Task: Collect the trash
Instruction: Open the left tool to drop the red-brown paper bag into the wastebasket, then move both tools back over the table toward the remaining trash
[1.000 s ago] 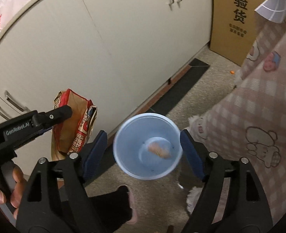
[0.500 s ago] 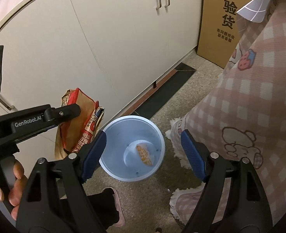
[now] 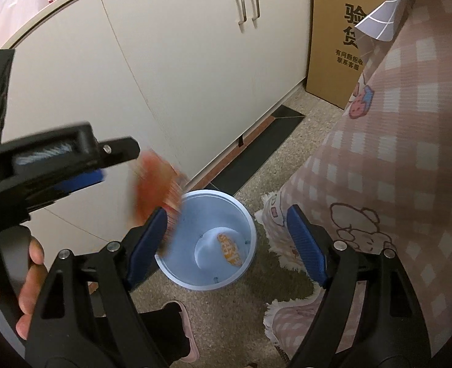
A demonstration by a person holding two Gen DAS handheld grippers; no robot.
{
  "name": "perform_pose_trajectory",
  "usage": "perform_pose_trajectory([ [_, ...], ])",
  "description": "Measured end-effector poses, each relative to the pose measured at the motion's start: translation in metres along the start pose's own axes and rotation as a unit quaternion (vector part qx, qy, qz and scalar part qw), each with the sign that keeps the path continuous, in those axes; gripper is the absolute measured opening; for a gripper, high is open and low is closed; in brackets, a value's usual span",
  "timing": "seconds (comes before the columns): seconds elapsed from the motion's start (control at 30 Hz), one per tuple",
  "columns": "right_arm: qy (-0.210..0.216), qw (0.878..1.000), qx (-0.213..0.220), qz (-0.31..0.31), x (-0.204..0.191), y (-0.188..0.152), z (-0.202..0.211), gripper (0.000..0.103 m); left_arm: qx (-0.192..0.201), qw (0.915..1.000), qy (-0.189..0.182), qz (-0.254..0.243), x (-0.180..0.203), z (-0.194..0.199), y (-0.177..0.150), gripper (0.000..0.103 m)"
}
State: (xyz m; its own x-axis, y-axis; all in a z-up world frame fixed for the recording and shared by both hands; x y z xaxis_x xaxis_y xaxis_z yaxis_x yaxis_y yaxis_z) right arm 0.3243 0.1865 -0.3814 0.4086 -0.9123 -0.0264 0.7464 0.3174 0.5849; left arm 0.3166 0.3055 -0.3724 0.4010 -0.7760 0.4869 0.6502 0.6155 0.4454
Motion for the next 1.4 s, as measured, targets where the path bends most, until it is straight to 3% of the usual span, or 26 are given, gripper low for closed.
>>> perform_pose_trajectory([
  [0.27, 0.007, 1.000, 0.004, 0.001, 0.000, 0.005, 0.019, 0.079, 0.016, 0.9997, 0.016, 0.010, -0.010, 0.030, -0.008, 0.072],
  [0.47, 0.020, 1.000, 0.019, 0.015, -0.013, 0.006, 0.048, 0.079, 0.038, 0.9989, 0.021, 0.015, -0.016, 0.075, -0.012, 0.072],
  [0.7, 0.048, 0.996, 0.060, 0.035, -0.032, 0.019, 0.114, 0.079, 0.103, 0.9947, -0.006, 0.008, 0.009, 0.151, -0.004, 0.072],
  [0.87, 0.047, 0.993, 0.096, 0.044, -0.028, 0.024, 0.168, 0.079, 0.126, 0.9891, -0.075, -0.001, 0.059, 0.197, -0.003, 0.073],
  [1.0, 0.026, 0.991, 0.126, 0.025, 0.006, 0.026, 0.208, 0.079, 0.148, 0.9831, -0.096, -0.049, 0.118, 0.220, -0.006, 0.076],
  [1.13, -0.002, 0.989, 0.145, -0.015, 0.063, 0.029, 0.237, 0.079, 0.143, 0.9796, -0.111, -0.086, 0.174, 0.221, -0.015, 0.076],
  [1.4, -0.068, 0.977, 0.178, -0.100, 0.202, 0.026, 0.280, 0.080, 0.078, 0.9669, -0.146, -0.195, 0.308, 0.179, -0.060, 0.076],
])
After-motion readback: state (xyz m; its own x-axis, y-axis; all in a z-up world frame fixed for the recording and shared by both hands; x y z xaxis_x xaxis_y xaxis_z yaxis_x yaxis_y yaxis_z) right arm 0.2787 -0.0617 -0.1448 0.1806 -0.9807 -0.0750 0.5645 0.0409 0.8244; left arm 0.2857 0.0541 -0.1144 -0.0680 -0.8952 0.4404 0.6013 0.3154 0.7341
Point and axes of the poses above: each gripper's, at about its wrist camera, not at the fingertips, and z roughly against the way its jaws point, x to its right, y to its top, the point moved 10 cm from there along -z, roughly the way its jaws point, and after that the axes turned 8 degrees about -y, right-handed, at the moved point
